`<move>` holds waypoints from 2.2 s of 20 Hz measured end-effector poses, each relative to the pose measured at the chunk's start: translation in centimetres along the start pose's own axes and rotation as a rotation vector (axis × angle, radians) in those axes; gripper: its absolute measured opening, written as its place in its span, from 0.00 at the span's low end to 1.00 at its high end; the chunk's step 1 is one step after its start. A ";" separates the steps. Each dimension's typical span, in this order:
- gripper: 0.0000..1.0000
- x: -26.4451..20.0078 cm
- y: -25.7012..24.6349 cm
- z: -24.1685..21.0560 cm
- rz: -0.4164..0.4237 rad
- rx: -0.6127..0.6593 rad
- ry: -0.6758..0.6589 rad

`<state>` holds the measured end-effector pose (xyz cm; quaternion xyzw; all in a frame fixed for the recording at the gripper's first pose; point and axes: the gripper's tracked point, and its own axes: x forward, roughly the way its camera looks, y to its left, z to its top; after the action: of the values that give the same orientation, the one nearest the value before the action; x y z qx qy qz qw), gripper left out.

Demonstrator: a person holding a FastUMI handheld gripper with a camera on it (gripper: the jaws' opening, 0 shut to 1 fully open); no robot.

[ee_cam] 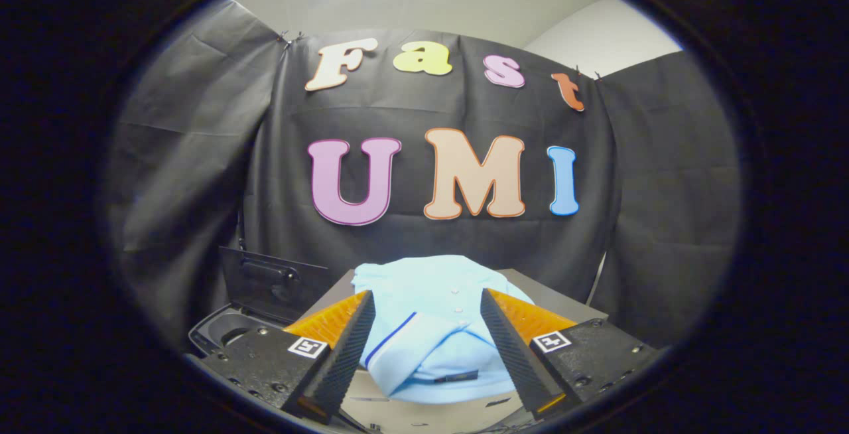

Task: Put the clothes into the washing machine and then close the washing machine lid.

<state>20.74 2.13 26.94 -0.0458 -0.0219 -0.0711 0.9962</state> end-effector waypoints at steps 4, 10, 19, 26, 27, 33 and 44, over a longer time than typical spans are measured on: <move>0.97 4.4 -1.7 -3.3 -0.070 -0.016 0.107; 0.98 6.3 -2.1 -6.7 -0.091 0.062 0.206; 0.29 6.0 0.0 -7.4 -0.086 0.149 0.223; 0.10 4.7 8.6 -6.5 0.064 0.166 0.183; 0.10 4.5 10.0 -6.4 0.090 0.175 0.178; 0.10 3.4 21.3 -5.2 0.323 0.263 0.172; 0.17 5.0 36.8 -9.6 0.534 0.179 0.239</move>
<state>31.37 36.83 14.43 0.0465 0.1020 0.1907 0.9752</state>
